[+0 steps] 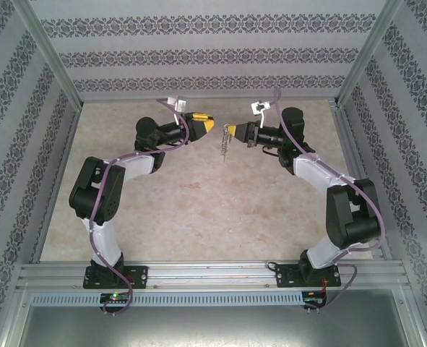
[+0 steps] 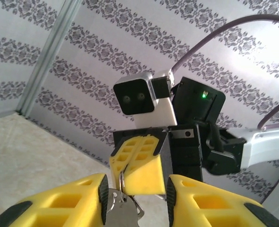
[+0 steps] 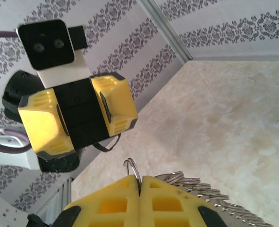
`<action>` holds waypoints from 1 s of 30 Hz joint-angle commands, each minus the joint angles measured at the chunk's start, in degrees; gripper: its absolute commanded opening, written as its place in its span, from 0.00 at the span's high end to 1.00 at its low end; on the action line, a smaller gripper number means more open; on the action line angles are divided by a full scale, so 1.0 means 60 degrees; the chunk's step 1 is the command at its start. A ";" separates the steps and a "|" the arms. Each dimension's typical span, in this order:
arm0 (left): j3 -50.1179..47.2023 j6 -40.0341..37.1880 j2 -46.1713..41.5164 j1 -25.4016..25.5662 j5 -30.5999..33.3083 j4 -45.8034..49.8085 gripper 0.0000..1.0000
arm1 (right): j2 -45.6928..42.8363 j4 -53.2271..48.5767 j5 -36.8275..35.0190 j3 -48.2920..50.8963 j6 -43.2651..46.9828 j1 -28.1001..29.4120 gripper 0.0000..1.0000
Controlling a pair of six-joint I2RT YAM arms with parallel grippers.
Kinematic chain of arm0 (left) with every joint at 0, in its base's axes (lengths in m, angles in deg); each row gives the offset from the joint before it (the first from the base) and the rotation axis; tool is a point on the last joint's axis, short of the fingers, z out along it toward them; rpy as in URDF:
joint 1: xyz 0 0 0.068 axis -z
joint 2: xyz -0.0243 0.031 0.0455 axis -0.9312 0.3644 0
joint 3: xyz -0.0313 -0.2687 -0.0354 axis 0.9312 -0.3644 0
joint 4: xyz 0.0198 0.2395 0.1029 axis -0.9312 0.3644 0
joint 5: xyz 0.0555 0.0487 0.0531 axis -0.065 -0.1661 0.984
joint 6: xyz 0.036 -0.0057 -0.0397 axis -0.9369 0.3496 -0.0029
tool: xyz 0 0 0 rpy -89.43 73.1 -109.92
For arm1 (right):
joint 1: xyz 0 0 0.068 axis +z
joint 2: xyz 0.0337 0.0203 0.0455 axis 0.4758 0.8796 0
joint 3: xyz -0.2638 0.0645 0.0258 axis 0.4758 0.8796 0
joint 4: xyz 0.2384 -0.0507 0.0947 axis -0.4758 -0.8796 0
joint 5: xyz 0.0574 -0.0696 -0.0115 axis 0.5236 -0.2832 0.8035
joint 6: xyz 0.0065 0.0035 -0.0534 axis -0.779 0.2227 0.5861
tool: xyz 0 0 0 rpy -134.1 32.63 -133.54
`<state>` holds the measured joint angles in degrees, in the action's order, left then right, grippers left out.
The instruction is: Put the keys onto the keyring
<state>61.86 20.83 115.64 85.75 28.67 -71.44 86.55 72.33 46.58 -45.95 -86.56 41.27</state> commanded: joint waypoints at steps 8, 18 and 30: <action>0.1323 -0.2485 -0.0296 -0.0397 -0.1661 0.4009 0.58 | 0.0980 -0.5111 0.0632 -0.2897 0.4098 -0.0109 1.00; 0.2754 -0.2788 0.0554 -0.0696 -0.2774 0.5688 0.58 | 0.2023 -0.8651 0.0696 -0.5087 0.6625 0.0132 1.00; 0.3223 -0.3563 0.0981 -0.0571 -0.2925 0.7023 0.62 | 0.2218 -0.9564 0.1079 -0.5580 0.7244 0.0364 1.00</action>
<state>79.22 1.47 120.91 82.06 13.33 -31.05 99.13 16.64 50.42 -77.18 -45.66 42.89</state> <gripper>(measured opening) 0.387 0.065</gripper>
